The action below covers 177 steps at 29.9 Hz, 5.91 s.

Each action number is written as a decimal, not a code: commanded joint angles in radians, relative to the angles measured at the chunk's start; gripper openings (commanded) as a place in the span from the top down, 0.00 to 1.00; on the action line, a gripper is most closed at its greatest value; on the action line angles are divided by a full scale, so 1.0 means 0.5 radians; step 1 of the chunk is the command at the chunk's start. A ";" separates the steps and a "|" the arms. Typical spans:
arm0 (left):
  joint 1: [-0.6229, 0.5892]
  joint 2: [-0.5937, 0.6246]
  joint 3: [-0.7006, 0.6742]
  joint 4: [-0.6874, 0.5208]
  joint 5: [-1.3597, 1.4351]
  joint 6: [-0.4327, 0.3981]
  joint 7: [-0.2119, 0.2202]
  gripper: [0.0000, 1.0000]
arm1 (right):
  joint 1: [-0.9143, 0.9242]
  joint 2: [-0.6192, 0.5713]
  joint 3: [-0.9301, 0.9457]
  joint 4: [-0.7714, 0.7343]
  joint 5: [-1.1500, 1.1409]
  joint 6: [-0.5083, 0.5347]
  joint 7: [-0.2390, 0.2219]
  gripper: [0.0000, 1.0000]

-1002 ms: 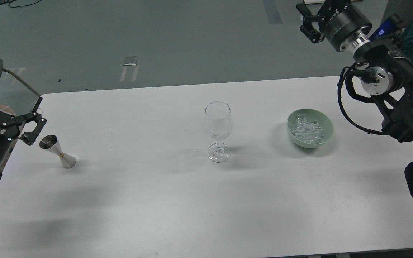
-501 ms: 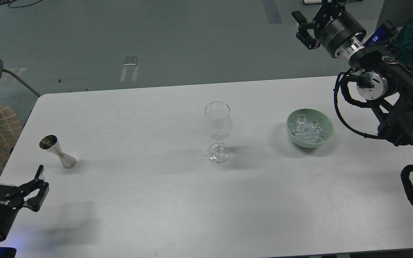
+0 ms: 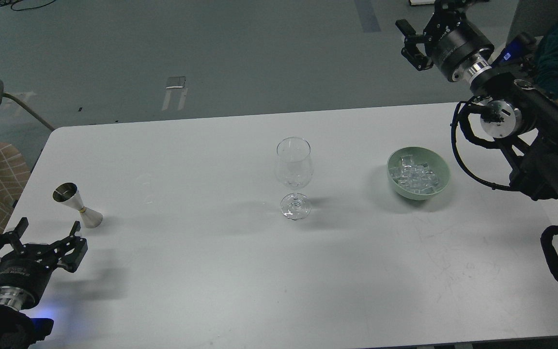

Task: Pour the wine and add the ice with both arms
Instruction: 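Close the left gripper around the metal jigger, then lift the jigger with the left gripper and carry it toward the wine glass, then tilt the jigger over the wine glass with the left gripper to pour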

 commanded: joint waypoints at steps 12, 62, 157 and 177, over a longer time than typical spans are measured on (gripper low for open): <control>-0.250 -0.093 0.000 0.279 0.121 -0.002 -0.003 0.02 | -0.004 0.006 -0.034 -0.002 -0.001 -0.031 0.000 0.00; -0.778 -0.112 0.110 0.868 0.296 -0.027 -0.077 0.75 | -0.007 -0.010 -0.034 -0.002 -0.004 -0.053 -0.004 0.00; -1.024 -0.510 1.169 -0.547 0.839 0.725 0.049 1.00 | -0.050 -0.013 -0.040 0.004 -0.004 -0.071 -0.007 0.00; -1.024 -0.510 1.187 -0.537 1.131 0.694 0.028 1.00 | -0.050 -0.010 -0.040 0.004 -0.004 -0.071 -0.007 0.00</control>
